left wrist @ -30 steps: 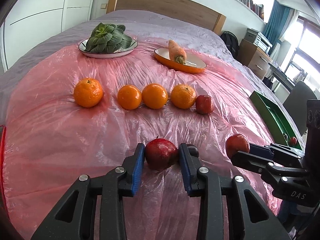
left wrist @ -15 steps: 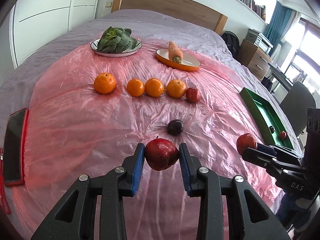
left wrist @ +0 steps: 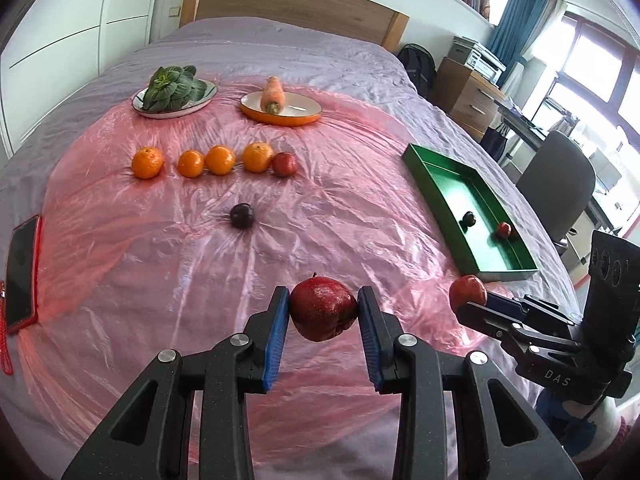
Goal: Organize fruits
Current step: 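Carry both held red apples over the green tray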
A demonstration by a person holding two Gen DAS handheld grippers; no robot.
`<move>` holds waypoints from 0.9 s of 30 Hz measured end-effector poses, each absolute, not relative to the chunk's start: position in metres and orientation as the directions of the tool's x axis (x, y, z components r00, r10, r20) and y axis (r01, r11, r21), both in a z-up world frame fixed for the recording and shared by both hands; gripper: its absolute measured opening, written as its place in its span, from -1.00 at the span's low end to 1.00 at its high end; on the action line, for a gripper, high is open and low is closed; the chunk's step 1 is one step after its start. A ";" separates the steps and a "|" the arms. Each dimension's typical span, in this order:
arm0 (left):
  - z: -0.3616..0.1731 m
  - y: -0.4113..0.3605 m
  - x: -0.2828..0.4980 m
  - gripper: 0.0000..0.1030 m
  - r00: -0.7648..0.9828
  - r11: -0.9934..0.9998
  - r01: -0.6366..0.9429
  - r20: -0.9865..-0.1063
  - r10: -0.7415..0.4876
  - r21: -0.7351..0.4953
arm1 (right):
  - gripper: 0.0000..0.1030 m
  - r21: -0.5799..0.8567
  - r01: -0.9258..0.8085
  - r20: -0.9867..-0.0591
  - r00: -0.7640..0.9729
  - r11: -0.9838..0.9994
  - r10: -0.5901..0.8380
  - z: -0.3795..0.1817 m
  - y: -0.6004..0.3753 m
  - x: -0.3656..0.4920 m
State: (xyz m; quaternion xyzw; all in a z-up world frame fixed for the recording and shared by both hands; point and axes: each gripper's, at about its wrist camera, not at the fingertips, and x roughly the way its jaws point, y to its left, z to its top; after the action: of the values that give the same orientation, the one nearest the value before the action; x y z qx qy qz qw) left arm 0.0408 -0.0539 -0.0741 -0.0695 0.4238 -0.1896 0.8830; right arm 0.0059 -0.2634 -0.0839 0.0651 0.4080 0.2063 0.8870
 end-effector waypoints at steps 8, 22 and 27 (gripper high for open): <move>-0.060 -0.118 0.027 -0.42 0.519 0.877 0.380 -0.717 -0.466 -0.295 | 0.05 0.282 -0.204 -0.685 0.641 0.937 0.346 -0.078 -0.327 -0.025; -0.049 -0.238 0.061 -0.42 0.457 0.803 0.514 -0.696 -0.553 -0.301 | 0.05 0.254 -0.013 -0.649 0.739 0.967 0.180 -0.076 -0.441 -0.020; -0.062 -0.282 0.080 -0.42 0.437 0.789 0.556 -0.716 -0.544 -0.259 | 0.05 0.245 0.048 -0.647 0.752 0.968 0.127 -0.089 -0.470 0.001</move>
State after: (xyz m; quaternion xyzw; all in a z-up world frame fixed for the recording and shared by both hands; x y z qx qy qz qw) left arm 0.0802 -0.2819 -0.0620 0.0077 0.4196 -0.3244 0.8477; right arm 0.0009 -0.4703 -0.0895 0.1241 0.3518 0.0212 0.9276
